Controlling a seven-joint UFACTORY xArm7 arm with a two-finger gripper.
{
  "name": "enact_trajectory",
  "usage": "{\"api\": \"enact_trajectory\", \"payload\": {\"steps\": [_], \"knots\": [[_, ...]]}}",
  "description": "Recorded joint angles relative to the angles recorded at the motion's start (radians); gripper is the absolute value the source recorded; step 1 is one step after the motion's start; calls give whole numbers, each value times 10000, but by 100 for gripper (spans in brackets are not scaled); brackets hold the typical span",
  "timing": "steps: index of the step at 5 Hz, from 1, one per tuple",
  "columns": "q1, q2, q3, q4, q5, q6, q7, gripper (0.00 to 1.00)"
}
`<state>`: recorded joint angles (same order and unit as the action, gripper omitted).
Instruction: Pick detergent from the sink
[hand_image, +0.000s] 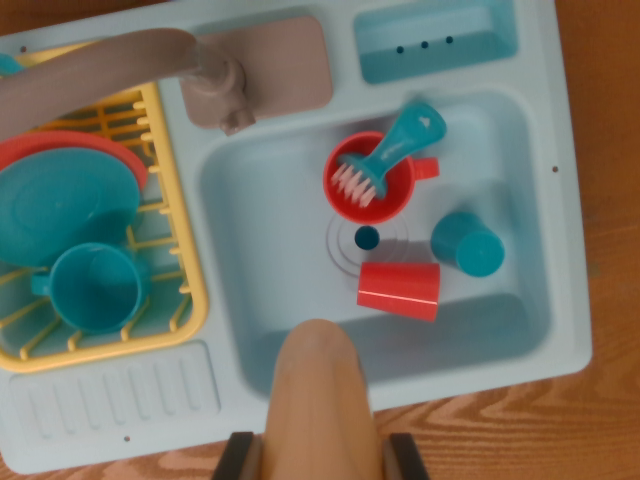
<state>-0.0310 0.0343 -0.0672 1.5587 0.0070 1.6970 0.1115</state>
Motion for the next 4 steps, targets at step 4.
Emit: {"api": "enact_trajectory", "payload": {"steps": [4], "knots": [[0,-40,0,142,-3,182,3,100]]}}
